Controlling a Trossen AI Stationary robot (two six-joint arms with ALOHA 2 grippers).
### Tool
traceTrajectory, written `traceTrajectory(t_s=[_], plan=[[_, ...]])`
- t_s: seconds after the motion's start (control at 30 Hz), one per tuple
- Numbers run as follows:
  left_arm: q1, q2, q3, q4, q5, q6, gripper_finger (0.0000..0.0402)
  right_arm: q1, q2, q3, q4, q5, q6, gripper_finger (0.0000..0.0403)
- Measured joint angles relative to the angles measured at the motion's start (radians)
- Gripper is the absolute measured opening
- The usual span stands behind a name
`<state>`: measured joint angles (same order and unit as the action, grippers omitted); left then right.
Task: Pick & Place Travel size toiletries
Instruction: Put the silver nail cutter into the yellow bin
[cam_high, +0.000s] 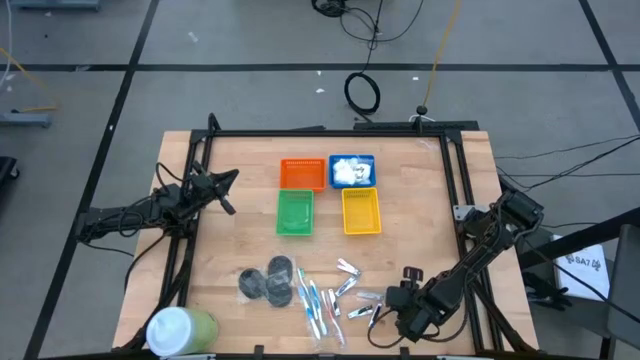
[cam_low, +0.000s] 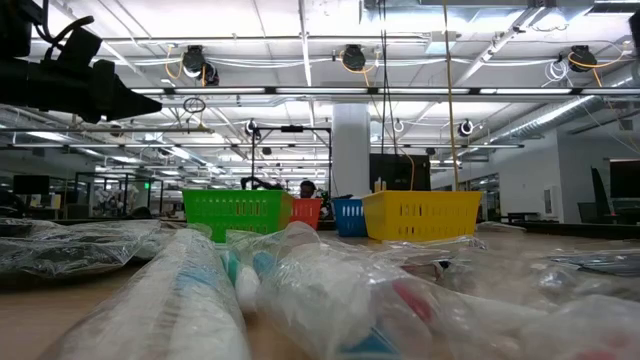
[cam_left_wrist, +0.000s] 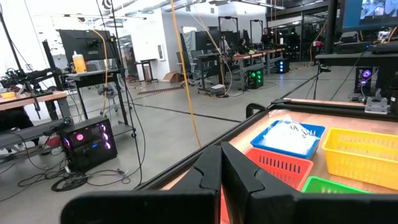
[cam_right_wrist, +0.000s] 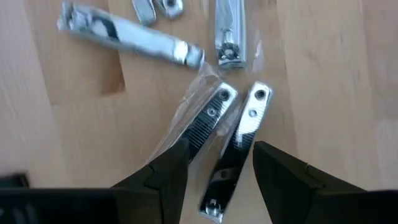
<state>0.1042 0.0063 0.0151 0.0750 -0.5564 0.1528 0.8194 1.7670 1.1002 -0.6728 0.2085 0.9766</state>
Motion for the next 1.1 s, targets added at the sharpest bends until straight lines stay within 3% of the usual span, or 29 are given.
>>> traceTrajectory(t_s=[0.2, 0.47, 0.87, 1.1], plan=[[0.0, 0.0, 0.0, 0.0, 0.0, 0.0, 0.0001, -0.048, 0.004, -0.002, 0.1, 0.001, -0.115, 0.0169], [0.0, 0.0, 0.0, 0.0, 0.001, 0.0, 0.0001, -0.091, -0.025, -0.004, 0.045, -0.005, -0.133, 0.0169], [0.0, 0.0, 0.0, 0.0, 0.0, 0.0, 0.0001, -0.093, -0.083, -0.012, 0.016, -0.002, -0.044, 0.0169], [0.0, 0.0, 0.0, 0.0, 0.0, 0.0, 0.0001, -0.094, -0.084, -0.153, 0.16, -0.059, 0.007, 0.0169]])
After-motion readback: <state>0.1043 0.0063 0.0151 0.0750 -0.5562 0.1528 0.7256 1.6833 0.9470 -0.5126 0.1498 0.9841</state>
